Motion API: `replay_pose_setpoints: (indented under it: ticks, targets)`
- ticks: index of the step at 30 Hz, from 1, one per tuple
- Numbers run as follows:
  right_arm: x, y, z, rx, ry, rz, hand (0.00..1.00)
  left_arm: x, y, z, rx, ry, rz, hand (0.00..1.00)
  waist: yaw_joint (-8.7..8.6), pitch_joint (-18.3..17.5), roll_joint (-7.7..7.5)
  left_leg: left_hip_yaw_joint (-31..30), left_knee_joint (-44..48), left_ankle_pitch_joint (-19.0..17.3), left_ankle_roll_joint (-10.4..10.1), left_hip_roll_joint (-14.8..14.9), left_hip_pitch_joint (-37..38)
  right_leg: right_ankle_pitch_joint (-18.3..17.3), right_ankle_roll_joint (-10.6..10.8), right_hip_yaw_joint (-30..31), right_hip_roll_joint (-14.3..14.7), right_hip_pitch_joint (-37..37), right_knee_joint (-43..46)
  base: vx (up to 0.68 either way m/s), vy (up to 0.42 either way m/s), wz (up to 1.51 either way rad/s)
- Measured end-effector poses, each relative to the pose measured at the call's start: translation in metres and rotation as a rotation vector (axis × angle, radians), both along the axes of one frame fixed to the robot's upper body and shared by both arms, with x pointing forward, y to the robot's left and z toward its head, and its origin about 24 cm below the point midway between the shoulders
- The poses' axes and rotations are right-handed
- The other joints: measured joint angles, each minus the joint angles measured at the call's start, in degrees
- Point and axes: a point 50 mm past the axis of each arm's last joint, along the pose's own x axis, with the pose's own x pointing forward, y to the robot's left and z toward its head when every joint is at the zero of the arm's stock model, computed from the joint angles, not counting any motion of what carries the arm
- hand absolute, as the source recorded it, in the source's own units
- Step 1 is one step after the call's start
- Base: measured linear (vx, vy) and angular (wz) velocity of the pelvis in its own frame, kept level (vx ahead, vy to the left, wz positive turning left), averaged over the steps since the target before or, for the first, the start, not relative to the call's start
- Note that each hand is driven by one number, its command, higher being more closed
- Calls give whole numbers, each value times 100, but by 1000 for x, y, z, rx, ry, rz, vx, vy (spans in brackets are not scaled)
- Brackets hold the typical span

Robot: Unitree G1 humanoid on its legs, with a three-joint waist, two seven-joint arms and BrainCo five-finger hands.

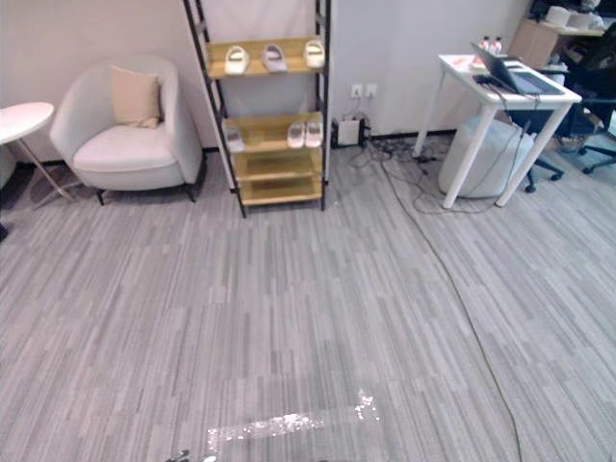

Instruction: Organize the slippers on the shoe rack

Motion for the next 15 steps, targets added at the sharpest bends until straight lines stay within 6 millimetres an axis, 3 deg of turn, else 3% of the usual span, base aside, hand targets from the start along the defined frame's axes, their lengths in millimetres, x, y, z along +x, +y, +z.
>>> replay_pose_setpoints:
  ticks: [8,15]
  targets:
    - [27,1,2,-15,-48,62,0,6,2,1,3,-11,17,0,-8,73,-33,-127,-130,5,-5,-2,105,0,1,-152,1,237,-305,80,1,11]
    - [30,2,2,-23,-38,119,0,7,3,1,12,-13,17,0,0,185,-66,-275,-292,85,-44,-2,212,-3,2,-309,-5,379,-422,30,0,11]
